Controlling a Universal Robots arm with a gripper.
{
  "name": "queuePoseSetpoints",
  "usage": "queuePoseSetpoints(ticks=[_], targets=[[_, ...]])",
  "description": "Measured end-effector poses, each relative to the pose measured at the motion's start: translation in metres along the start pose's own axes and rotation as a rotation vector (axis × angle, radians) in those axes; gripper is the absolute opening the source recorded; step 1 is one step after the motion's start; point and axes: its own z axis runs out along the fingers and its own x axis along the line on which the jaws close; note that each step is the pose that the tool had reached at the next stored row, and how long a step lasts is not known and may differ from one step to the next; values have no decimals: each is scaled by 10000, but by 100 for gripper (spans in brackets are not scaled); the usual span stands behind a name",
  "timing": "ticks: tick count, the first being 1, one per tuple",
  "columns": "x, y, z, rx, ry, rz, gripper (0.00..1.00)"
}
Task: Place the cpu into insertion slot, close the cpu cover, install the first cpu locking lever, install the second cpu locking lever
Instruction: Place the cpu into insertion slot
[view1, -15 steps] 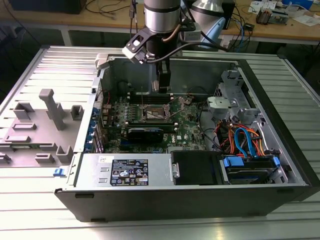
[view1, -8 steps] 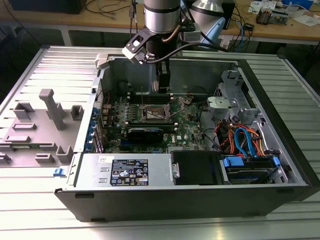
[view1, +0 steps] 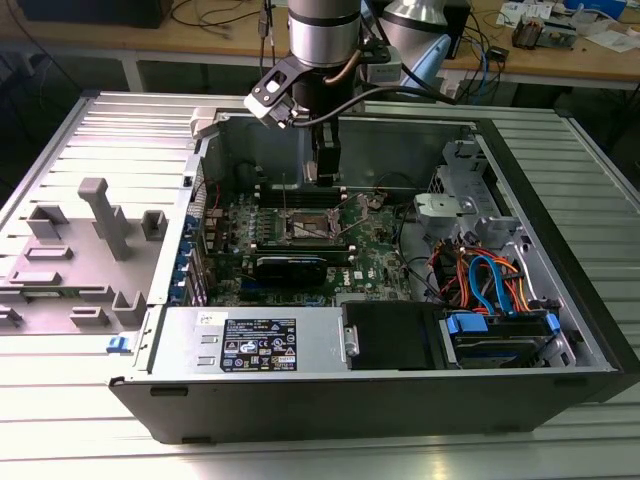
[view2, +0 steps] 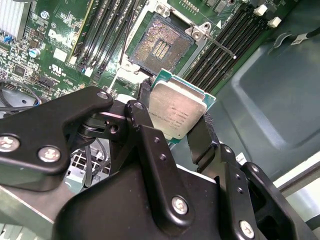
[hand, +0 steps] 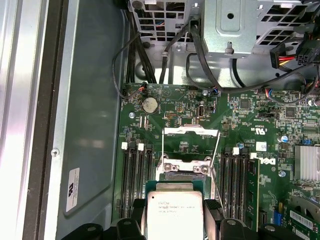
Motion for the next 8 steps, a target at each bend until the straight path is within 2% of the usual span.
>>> queuePoseSetpoints(ticks=[5,8], targets=[[0,-1,6,0,1,7,54],[-1,-2,43,-4,-9,173,54]])
